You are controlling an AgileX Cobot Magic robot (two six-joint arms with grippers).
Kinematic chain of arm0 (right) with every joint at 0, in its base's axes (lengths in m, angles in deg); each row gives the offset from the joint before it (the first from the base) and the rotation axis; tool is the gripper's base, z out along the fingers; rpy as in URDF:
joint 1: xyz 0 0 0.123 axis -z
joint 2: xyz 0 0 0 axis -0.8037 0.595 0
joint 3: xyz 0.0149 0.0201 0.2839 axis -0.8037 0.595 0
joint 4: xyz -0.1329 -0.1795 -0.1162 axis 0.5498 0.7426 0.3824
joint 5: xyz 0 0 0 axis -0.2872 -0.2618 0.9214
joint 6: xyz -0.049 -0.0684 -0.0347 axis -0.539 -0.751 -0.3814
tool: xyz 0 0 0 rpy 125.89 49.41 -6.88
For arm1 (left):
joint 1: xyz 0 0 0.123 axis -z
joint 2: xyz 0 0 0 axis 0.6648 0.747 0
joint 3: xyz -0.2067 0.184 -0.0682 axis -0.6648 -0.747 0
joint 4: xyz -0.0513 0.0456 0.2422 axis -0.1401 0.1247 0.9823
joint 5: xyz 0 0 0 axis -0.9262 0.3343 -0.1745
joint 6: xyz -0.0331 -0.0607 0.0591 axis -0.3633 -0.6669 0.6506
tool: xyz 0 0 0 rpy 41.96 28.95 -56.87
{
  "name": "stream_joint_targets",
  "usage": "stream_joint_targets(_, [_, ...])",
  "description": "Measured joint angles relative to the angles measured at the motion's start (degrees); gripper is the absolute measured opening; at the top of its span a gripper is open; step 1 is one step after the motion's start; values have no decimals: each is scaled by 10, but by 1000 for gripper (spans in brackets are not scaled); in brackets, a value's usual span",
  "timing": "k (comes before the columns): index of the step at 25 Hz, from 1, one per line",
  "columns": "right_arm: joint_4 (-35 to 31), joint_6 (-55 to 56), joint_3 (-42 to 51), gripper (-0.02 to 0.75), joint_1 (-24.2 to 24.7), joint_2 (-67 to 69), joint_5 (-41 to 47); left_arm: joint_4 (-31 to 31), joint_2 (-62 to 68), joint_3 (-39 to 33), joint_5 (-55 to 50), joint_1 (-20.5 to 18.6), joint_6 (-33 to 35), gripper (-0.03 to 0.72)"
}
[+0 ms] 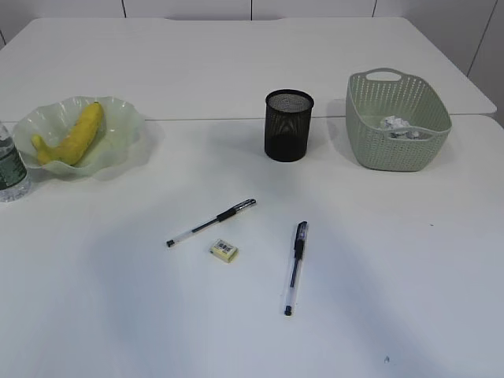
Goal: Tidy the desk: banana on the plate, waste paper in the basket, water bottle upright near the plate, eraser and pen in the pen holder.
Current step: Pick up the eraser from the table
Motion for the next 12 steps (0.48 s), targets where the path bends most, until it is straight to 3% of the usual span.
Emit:
stream_joint_targets(5, [48,20,27,589,0,-94,0,3,-11,0,-1,0,-22,484])
stream_joint_targets(12, [144,56,185,588,0,-230,3,3,-15,0,-1,0,-48,483])
